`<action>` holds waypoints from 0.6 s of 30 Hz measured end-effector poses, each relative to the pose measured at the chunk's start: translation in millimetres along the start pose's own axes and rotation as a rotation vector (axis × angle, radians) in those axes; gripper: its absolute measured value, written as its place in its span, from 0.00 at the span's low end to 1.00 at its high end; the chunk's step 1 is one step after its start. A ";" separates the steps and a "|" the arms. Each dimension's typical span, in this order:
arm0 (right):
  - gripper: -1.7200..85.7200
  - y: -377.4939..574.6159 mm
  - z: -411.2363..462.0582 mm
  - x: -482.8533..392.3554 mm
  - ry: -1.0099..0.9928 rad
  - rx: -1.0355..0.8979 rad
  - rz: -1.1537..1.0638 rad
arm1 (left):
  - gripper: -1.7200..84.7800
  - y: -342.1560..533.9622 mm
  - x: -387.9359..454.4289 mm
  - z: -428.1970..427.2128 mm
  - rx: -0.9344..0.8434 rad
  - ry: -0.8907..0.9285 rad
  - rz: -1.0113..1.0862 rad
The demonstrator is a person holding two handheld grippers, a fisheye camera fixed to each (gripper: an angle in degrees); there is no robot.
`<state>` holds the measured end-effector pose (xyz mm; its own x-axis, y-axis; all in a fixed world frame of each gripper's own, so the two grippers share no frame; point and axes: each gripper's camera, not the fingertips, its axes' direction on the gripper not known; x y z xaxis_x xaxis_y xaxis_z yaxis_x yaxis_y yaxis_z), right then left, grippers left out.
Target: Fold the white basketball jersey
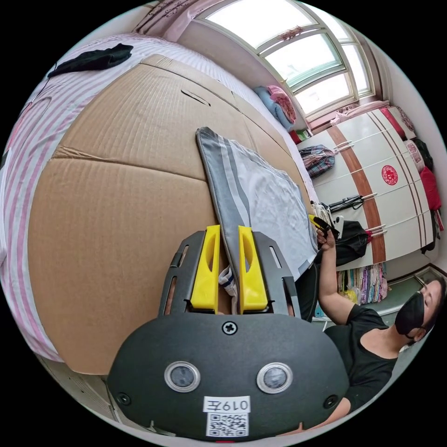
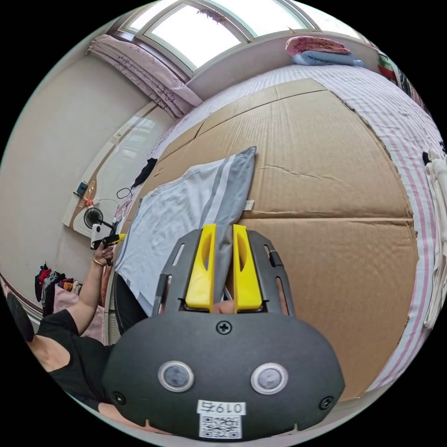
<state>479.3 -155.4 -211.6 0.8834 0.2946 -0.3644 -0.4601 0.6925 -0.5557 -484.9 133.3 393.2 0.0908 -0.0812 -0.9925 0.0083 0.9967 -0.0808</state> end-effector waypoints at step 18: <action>0.02 -19.8 -24.0 -1.1 0.004 0.038 0.056 | 0.04 -38.1 24.2 4.3 0.022 -0.213 0.040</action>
<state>485.4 -185.2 -218.2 0.8560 0.3308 -0.3973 -0.5050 0.6994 -0.5058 -478.7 93.4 372.6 0.3000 -0.0424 -0.9530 0.0217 0.9991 -0.0376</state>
